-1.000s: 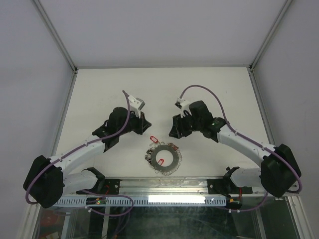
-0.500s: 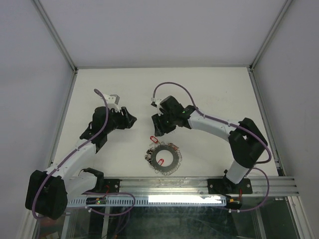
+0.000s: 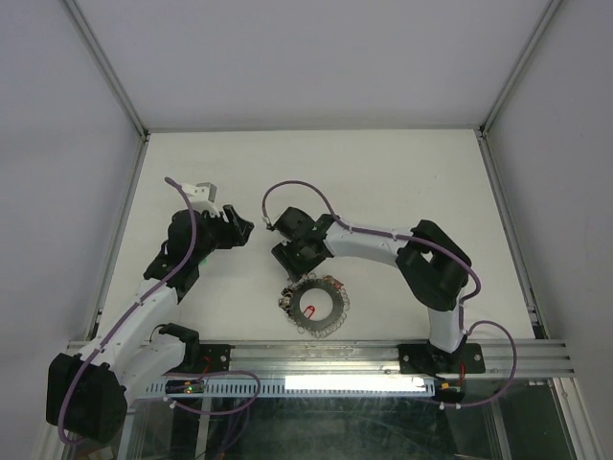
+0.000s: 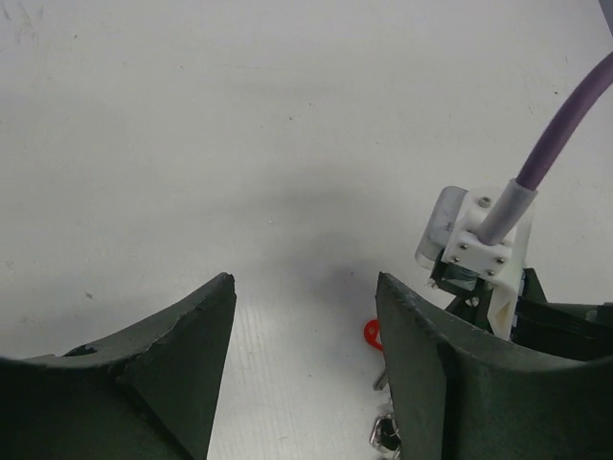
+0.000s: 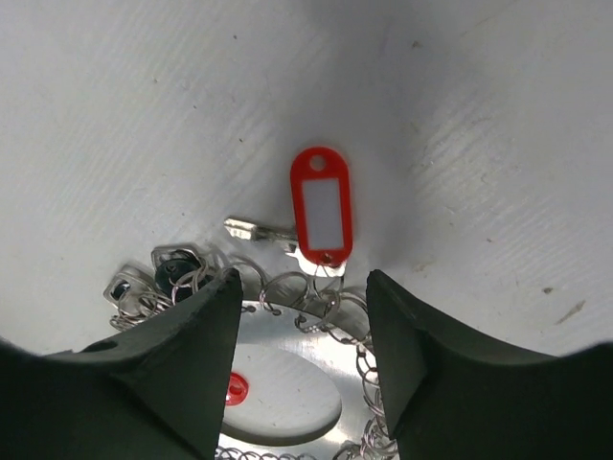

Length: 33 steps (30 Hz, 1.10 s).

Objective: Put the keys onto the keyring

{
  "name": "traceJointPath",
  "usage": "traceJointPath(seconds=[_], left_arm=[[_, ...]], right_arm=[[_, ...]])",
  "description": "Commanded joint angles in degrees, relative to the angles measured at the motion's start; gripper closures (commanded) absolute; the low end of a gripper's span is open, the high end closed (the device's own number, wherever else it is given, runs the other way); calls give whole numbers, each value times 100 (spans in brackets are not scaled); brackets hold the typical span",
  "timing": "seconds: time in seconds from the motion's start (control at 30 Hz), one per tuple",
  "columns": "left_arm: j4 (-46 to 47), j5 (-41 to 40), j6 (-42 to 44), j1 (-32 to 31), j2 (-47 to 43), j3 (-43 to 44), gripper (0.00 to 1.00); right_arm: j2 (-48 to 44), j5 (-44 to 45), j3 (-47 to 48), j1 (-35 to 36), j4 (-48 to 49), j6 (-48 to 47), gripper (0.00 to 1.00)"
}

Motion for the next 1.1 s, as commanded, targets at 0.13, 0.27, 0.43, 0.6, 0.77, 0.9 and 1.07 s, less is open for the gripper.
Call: traceJointPath(seconds=[0.13,0.27,0.43,0.6,0.77,0.9,1.07], left_arm=[[109,-232,75,43,68,35,34],[158,-390,-51,39,266,178,27],[138,-567,-408,35,464,341,17],[64,-513,-369,31,654,468,14],[-85,-594,-275,37,683,514,14],[-146,-688,-233,38,585,492,13],[-162,-786,-271,35,358,382,12]], right_arm=[[-1391,334,-894,10,326,675,42],[-1977,-305,-1485,9,566,988,45],[-2266,-1307,-2058,20,925,1351,46],[-2033,-1749,-2410,66,1308,1660,52],[-1860,-878,-2477,81,1057,1726,61],[-1738,100,-2476,53,636,1645,64],[-1648,562,-2566,-356,432,1497,64]])
